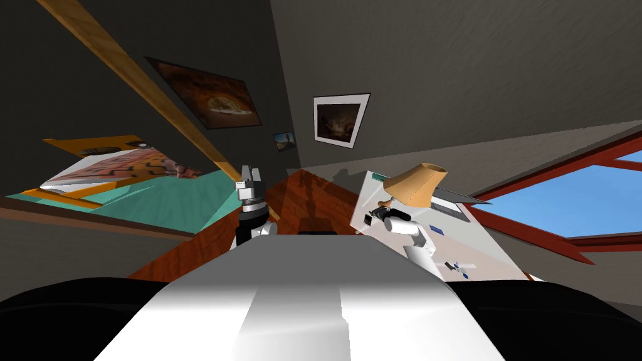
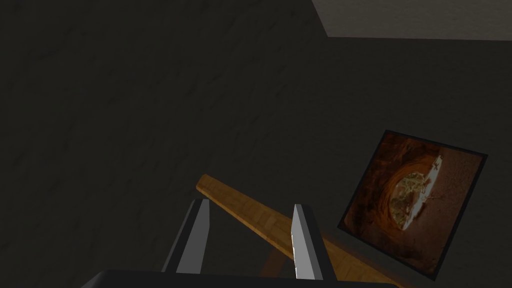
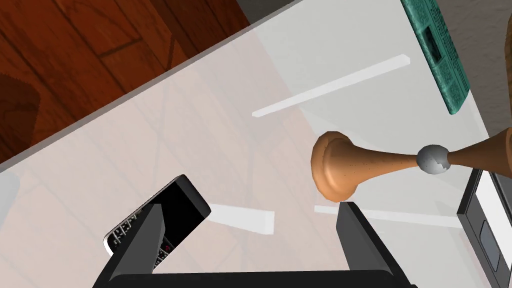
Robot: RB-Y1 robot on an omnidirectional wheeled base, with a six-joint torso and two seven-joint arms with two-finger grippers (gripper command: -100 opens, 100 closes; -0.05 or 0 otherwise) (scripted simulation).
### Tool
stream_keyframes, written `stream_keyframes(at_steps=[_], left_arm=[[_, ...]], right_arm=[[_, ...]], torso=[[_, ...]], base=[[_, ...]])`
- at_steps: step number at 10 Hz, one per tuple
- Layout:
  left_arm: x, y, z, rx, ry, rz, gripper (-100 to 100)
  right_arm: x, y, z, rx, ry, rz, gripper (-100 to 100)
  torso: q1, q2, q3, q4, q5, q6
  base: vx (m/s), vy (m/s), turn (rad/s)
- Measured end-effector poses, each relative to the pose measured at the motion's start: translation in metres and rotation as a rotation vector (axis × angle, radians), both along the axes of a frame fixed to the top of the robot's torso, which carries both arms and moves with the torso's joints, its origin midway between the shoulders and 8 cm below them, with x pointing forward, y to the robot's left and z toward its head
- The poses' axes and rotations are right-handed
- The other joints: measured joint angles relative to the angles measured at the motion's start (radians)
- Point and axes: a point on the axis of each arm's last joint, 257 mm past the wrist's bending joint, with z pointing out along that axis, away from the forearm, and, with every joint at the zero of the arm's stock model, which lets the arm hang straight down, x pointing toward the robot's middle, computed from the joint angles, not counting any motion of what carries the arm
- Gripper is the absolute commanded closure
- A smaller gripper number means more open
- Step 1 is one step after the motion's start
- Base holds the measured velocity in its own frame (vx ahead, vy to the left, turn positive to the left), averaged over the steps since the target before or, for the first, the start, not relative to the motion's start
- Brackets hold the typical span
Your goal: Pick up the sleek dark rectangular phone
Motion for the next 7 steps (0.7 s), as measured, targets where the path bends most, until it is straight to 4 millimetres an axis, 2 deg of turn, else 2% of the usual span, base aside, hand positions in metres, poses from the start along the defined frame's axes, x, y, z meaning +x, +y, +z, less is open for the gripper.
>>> stream_keyframes(at_steps=[3, 5, 7], left_arm=[[0.000, 0.000, 0.000, 0.000, 0.000, 0.000, 0], [0.000, 0.000, 0.000, 0.000, 0.000, 0.000, 0], [0.000, 0.000, 0.000, 0.000, 0.000, 0.000, 0]], right_arm=[[-0.028, -0.011, -0.026, 0.085, 0.087, -0.099, -100], [-0.052, -0.017, -0.047, 0.145, 0.150, -0.172, -100], [-0.084, -0.023, -0.072, 0.226, 0.221, -0.272, -100]], torso=[[-0.001, 0.002, 0.001, 0.000, 0.000, 0.000], [-0.002, 0.002, 0.001, 0.000, 0.000, 0.000], [-0.001, -0.002, -0.001, 0.000, 0.000, 0.000]], base=[[0.122, 0.033, -0.021], [0.110, 0.023, -0.013], [0.181, 0.034, -0.028]])
